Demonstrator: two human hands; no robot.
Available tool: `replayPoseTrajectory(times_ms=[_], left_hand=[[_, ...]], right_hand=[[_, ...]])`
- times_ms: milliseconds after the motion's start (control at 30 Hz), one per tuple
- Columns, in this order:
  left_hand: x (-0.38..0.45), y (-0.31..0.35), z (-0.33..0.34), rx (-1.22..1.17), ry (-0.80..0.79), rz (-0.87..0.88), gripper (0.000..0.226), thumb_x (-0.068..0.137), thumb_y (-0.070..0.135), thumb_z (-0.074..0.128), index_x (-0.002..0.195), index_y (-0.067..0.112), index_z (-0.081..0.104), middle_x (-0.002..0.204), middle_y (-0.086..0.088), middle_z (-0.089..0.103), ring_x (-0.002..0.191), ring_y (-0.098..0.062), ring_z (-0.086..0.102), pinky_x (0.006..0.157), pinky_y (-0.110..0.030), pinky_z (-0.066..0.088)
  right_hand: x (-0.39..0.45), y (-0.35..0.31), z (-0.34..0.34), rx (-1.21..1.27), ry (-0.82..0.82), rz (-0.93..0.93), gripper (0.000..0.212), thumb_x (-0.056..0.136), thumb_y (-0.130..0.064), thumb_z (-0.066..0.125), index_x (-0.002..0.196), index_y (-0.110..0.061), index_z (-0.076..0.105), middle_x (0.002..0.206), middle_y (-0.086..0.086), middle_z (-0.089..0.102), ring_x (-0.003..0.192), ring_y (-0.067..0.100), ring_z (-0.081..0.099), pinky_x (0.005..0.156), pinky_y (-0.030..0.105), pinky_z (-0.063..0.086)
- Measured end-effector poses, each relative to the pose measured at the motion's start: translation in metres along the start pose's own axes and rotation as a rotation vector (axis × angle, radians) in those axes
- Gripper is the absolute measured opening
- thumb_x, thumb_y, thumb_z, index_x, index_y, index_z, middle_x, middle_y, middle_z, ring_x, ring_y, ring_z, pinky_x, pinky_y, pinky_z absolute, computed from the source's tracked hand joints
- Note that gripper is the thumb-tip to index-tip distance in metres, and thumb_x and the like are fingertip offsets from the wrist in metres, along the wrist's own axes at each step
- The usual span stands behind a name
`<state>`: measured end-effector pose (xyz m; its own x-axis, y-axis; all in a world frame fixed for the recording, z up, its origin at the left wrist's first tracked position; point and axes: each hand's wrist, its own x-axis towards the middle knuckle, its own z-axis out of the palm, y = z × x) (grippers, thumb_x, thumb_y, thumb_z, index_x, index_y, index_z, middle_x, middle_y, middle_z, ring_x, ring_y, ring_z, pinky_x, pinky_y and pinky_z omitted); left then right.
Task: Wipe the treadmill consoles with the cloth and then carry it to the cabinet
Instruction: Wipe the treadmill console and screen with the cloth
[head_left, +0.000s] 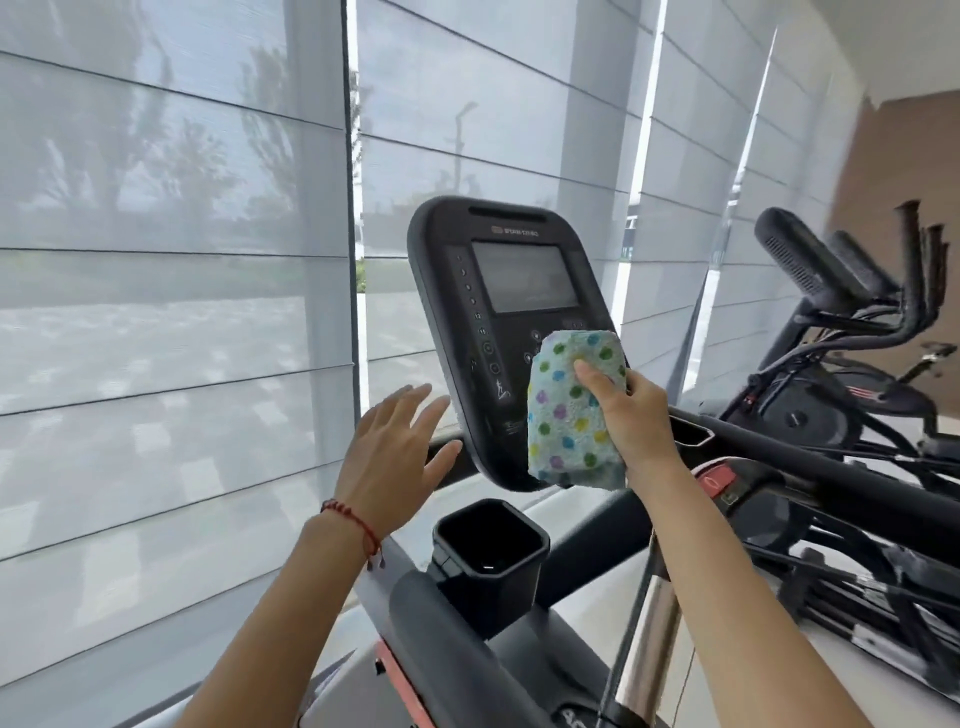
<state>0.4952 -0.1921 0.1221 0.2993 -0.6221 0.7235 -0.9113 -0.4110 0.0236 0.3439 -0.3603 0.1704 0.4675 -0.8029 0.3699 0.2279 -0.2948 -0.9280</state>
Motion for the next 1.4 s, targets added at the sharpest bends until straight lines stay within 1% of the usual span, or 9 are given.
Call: replayPoseTrajectory(times_ms=[100, 267, 633, 833, 933, 1067, 1200, 1300, 1400], left_hand=[[0.031, -0.007, 0.010, -0.018, 0.019, -0.009, 0.054, 0.087, 0.044, 0.038, 0.120, 0.007, 0.059, 0.122, -0.016, 0.058, 0.114, -0.035, 0.054, 0.090, -0.048, 0.044], [0.075, -0.024, 0.034, -0.007, 0.031, 0.026, 0.057, 0.088, 0.045, 0.033, 0.121, 0.007, 0.058, 0.125, -0.016, 0.056, 0.117, -0.034, 0.051, 0.092, -0.047, 0.043], [0.161, -0.078, 0.062, -0.013, 0.020, 0.063, 0.058, 0.088, 0.045, 0.033, 0.123, 0.004, 0.056, 0.127, -0.018, 0.054, 0.119, -0.035, 0.049, 0.092, -0.049, 0.043], [0.194, -0.101, 0.081, -0.017, 0.041, 0.074, 0.059, 0.089, 0.044, 0.033, 0.124, 0.002, 0.055, 0.130, -0.018, 0.052, 0.121, -0.035, 0.048, 0.094, -0.048, 0.042], [0.203, -0.108, 0.092, -0.010, 0.062, 0.084, 0.058, 0.090, 0.043, 0.033, 0.126, 0.002, 0.054, 0.134, -0.019, 0.049, 0.123, -0.034, 0.046, 0.096, -0.049, 0.042], [0.225, -0.115, 0.102, -0.020, 0.124, 0.077, 0.062, 0.096, 0.048, 0.025, 0.127, 0.002, 0.052, 0.137, -0.017, 0.046, 0.127, -0.031, 0.041, 0.100, -0.045, 0.038], [0.239, -0.121, 0.107, -0.016, 0.168, 0.091, 0.066, 0.097, 0.050, 0.019, 0.130, 0.002, 0.049, 0.142, -0.016, 0.041, 0.131, -0.027, 0.033, 0.102, -0.044, 0.036], [0.243, -0.125, 0.112, -0.003, 0.194, 0.123, 0.064, 0.096, 0.050, 0.022, 0.131, 0.003, 0.047, 0.143, -0.015, 0.038, 0.133, -0.026, 0.031, 0.102, -0.046, 0.037], [0.243, -0.126, 0.117, -0.007, 0.224, 0.141, 0.063, 0.097, 0.049, 0.023, 0.133, 0.002, 0.046, 0.144, -0.015, 0.037, 0.134, -0.026, 0.030, 0.103, -0.046, 0.036]], right_hand=[[0.035, 0.002, 0.001, -0.035, -0.008, -0.044, 0.029, 0.080, -0.034, 0.067, 0.095, -0.010, 0.060, 0.090, 0.002, 0.066, 0.084, 0.019, 0.065, 0.073, 0.035, 0.056], [0.085, 0.013, 0.007, -0.050, 0.010, -0.084, 0.019, 0.080, -0.035, 0.067, 0.081, -0.018, 0.060, 0.085, 0.000, 0.066, 0.083, 0.021, 0.066, 0.074, 0.037, 0.056], [0.171, 0.002, 0.032, -0.038, 0.052, -0.143, 0.018, 0.082, -0.034, 0.065, 0.086, -0.017, 0.059, 0.085, -0.002, 0.065, 0.078, 0.013, 0.064, 0.062, 0.025, 0.053], [0.223, 0.010, 0.054, -0.069, 0.045, -0.162, 0.014, 0.083, -0.032, 0.065, 0.084, -0.020, 0.058, 0.086, -0.003, 0.065, 0.080, 0.015, 0.064, 0.071, 0.032, 0.055], [0.248, 0.013, 0.066, -0.097, 0.030, -0.178, 0.019, 0.083, -0.034, 0.065, 0.089, -0.017, 0.059, 0.090, 0.001, 0.065, 0.084, 0.019, 0.065, 0.073, 0.033, 0.055], [0.282, 0.010, 0.087, -0.107, -0.037, -0.213, 0.023, 0.085, -0.033, 0.062, 0.094, -0.012, 0.057, 0.086, -0.004, 0.062, 0.078, 0.009, 0.062, 0.057, 0.016, 0.052], [0.305, 0.017, 0.113, -0.213, -0.052, -0.242, 0.029, 0.085, -0.038, 0.061, 0.101, -0.014, 0.055, 0.089, -0.005, 0.061, 0.088, 0.015, 0.062, 0.067, 0.023, 0.050], [0.305, 0.026, 0.124, -0.302, 0.041, -0.267, 0.029, 0.088, -0.039, 0.057, 0.102, -0.014, 0.053, 0.080, -0.016, 0.053, 0.079, 0.009, 0.057, 0.061, 0.017, 0.043], [0.299, 0.033, 0.137, -0.341, 0.118, -0.269, 0.046, 0.080, -0.051, 0.060, 0.104, -0.013, 0.050, 0.087, -0.004, 0.061, 0.085, 0.018, 0.062, 0.070, 0.030, 0.051]])
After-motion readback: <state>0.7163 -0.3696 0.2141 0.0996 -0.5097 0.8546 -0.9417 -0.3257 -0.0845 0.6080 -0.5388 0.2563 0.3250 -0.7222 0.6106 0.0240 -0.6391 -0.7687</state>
